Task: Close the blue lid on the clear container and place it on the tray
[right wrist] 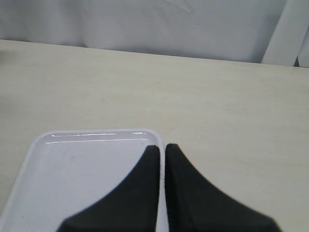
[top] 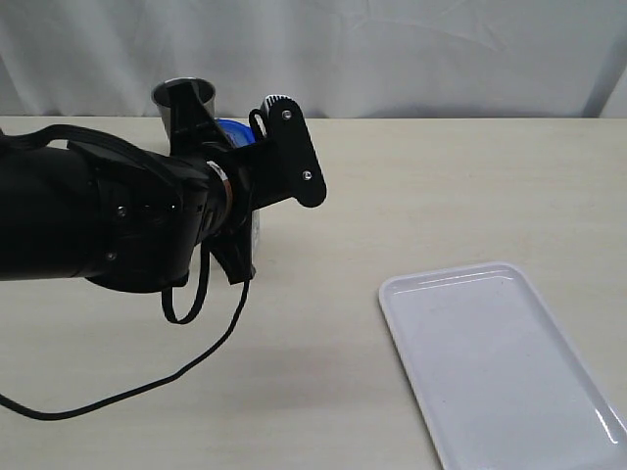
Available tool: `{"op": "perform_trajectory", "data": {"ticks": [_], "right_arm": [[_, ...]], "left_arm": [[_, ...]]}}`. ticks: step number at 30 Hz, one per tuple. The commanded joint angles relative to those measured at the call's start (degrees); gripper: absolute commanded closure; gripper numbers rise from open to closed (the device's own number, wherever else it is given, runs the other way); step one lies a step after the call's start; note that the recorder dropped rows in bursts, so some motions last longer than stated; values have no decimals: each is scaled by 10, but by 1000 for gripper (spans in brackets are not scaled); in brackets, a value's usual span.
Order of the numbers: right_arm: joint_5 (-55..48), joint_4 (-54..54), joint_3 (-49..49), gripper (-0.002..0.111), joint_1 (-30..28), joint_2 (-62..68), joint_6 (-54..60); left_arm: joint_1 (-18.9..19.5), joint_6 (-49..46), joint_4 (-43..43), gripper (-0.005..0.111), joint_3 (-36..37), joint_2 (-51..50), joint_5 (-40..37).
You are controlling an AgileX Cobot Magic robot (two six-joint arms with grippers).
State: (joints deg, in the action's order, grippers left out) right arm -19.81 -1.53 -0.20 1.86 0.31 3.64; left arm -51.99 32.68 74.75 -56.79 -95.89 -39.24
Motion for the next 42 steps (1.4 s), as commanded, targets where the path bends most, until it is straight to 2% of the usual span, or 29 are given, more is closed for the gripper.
{"op": "perform_trajectory", "data": {"ticks": [1, 3, 4, 8, 13, 17, 21, 23, 29, 36, 42], "right_arm": [[2, -2, 2, 104, -4, -3, 0], [2, -2, 2, 104, -4, -3, 0], [2, -2, 2, 104, -4, -3, 0], [2, -2, 2, 104, -4, -3, 0], [2, -2, 2, 104, -4, -3, 1], [2, -2, 2, 104, -4, -3, 1], [2, -2, 2, 104, -4, -3, 1], [2, -2, 2, 104, -4, -3, 1], [2, -2, 2, 104, -4, -3, 1], [2, -2, 2, 104, -4, -3, 1], [2, -2, 2, 104, -4, -3, 1]], "left_arm": [[-4, 1, 2, 95, 1, 4, 4], [-4, 3, 6, 87, 1, 4, 2], [-4, 7, 11, 79, 1, 4, -1], [-4, 7, 11, 67, 1, 4, -5], [-4, 20, 11, 66, 1, 4, -5], [-4, 22, -24, 66, 1, 4, -5], [-4, 22, -30, 44, 1, 4, 4], [-4, 22, -30, 38, 1, 4, -2], [-7, 20, -35, 38, 1, 4, 0], [-33, 14, -42, 38, 1, 14, -23], [-54, -1, -85, 38, 1, 48, -29]]}}
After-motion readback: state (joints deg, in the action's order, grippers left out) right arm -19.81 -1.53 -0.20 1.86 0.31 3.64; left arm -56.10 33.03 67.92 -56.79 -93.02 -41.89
